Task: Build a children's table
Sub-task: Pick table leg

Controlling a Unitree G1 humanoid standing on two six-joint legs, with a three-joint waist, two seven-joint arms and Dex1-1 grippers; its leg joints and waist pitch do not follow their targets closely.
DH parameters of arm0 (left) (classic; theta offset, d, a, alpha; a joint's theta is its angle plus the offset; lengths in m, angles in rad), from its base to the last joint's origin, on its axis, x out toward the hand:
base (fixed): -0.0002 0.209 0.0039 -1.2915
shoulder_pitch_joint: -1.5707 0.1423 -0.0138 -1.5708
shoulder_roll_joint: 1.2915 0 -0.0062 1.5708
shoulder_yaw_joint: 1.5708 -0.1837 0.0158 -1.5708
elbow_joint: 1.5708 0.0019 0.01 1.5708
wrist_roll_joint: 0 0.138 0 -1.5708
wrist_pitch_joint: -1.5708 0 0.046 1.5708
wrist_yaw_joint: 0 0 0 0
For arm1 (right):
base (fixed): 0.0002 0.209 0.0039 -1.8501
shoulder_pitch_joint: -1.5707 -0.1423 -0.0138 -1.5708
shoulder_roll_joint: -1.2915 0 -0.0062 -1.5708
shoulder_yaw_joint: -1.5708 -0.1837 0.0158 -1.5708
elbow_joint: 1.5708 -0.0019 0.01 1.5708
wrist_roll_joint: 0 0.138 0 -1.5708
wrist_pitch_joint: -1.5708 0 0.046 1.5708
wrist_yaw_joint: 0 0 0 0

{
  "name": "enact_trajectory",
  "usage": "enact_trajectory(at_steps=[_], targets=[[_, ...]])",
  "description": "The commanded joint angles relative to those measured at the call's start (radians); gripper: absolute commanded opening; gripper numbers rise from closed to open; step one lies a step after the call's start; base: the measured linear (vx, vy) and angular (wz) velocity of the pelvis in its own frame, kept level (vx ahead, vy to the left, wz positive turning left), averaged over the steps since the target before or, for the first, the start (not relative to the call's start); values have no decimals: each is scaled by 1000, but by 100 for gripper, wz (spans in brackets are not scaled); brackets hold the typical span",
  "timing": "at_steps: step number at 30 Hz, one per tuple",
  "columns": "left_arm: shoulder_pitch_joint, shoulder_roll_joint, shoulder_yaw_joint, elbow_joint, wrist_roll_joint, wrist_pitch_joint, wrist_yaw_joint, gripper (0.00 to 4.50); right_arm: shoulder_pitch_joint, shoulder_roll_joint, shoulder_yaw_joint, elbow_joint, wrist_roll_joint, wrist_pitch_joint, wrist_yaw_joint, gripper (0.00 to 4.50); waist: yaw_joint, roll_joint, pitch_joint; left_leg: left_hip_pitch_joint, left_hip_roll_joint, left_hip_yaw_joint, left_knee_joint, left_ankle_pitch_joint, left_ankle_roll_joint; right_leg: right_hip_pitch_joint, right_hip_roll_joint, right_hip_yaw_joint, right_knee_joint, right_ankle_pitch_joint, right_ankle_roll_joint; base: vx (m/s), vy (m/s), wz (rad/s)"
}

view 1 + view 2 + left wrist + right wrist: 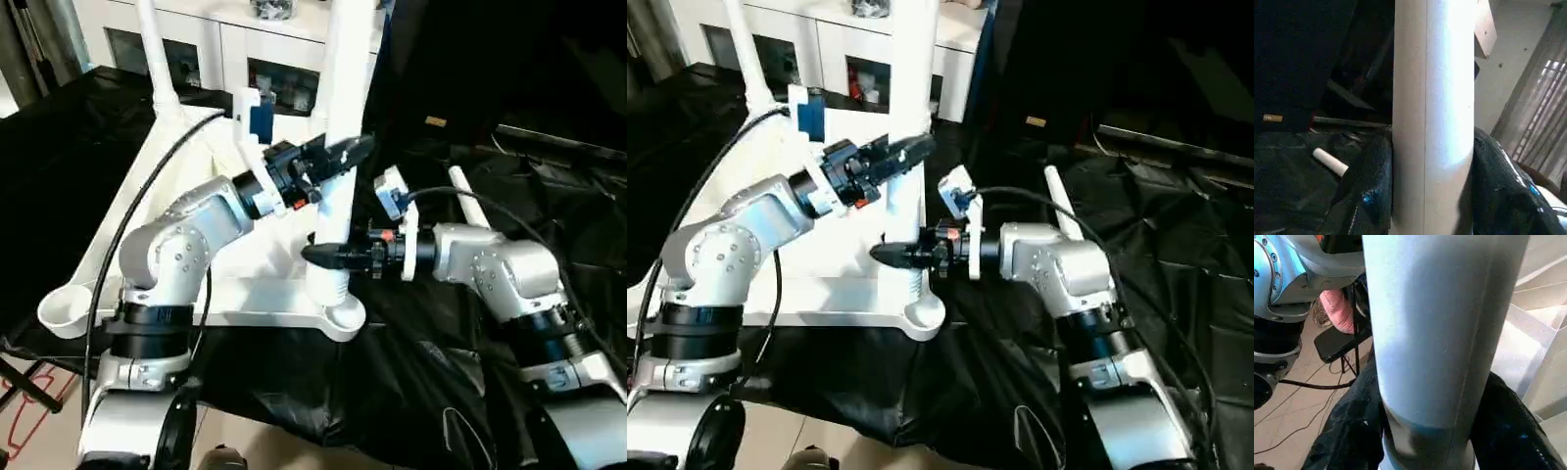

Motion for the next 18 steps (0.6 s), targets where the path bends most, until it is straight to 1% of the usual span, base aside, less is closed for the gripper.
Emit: enact_trajectory(at_steps=[1,2,4,7,10,11,12,13,15,16,17,18], targets=[[-6,-24,-61,-58,-29,25,-64,181,0,-10,-16,10,-22,-5,-37,189,1,15,-78,13,12,-1,-62,-182,-38,59,-79,54,-78,-211,-118,0,0,0],[-4,-26,-65,-62,-34,27,-68,181,2,-10,-16,8,-22,-5,-37,189,1,17,-78,12,13,-2,-62,-183,-38,59,-79,54,-78,-213,-119,0,0,0],[-4,-29,-68,-62,-32,23,-63,181,5,-9,-16,6,-24,-6,-38,189,1,18,-76,14,13,-2,-63,-193,-39,58,-79,54,-80,-226,-117,0,0,0],[-6,-29,-67,-52,-26,11,-53,181,6,-11,-16,7,-27,-8,-38,189,1,15,-76,13,13,-2,-63,-196,-40,58,-79,54,-82,-237,-113,0,0,0],[-5,-26,-61,-53,-26,8,-52,181,7,-11,-14,7,-30,-11,-39,189,1,15,-77,13,13,-2,-62,-195,-39,58,-79,54,-82,-239,-110,0,0,0],[-5,-26,-61,-55,-16,3,-41,181,6,-10,-14,8,-31,-12,-40,189,0,13,-77,13,13,-2,-62,-193,-39,58,-79,54,-82,-238,-109,0,0,0],[-6,-30,-56,-56,-13,-3,-33,216,4,-8,-15,11,-31,-14,-41,189,1,15,-77,13,13,-2,-63,-191,-39,58,-80,54,-81,-237,-110,0,0,0],[-7,-34,-50,-56,-18,-6,-32,251,3,-7,-17,13,-31,-14,-43,189,1,14,-77,13,13,-2,-62,-188,-38,58,-79,54,-80,-230,-111,0,0,0],[-14,-55,-22,-53,-41,-15,-23,253,-1,-1,-27,20,-29,-17,-51,189,2,12,-77,13,14,-1,-61,-185,-39,57,-80,54,-80,-224,-119,0,0,0],[-14,-56,-20,-52,-43,-16,-22,253,-2,0,-28,21,-29,-18,-51,189,2,13,-78,12,14,-1,-61,-180,-38,58,-81,55,-79,-217,-123,0,0,0],[-22,-86,13,-38,-14,-105,27,274,3,25,-63,32,-19,-48,-84,189,2,9,-77,10,13,0,-61,-179,-36,59,-81,55,-80,-216,-122,0,0,0],[-26,-103,31,-33,4,-158,59,281,5,40,-84,38,-10,-63,-101,189,1,8,-78,10,13,-1,-61,-185,-37,59,-83,55,-82,-224,-120,0,0,0]])
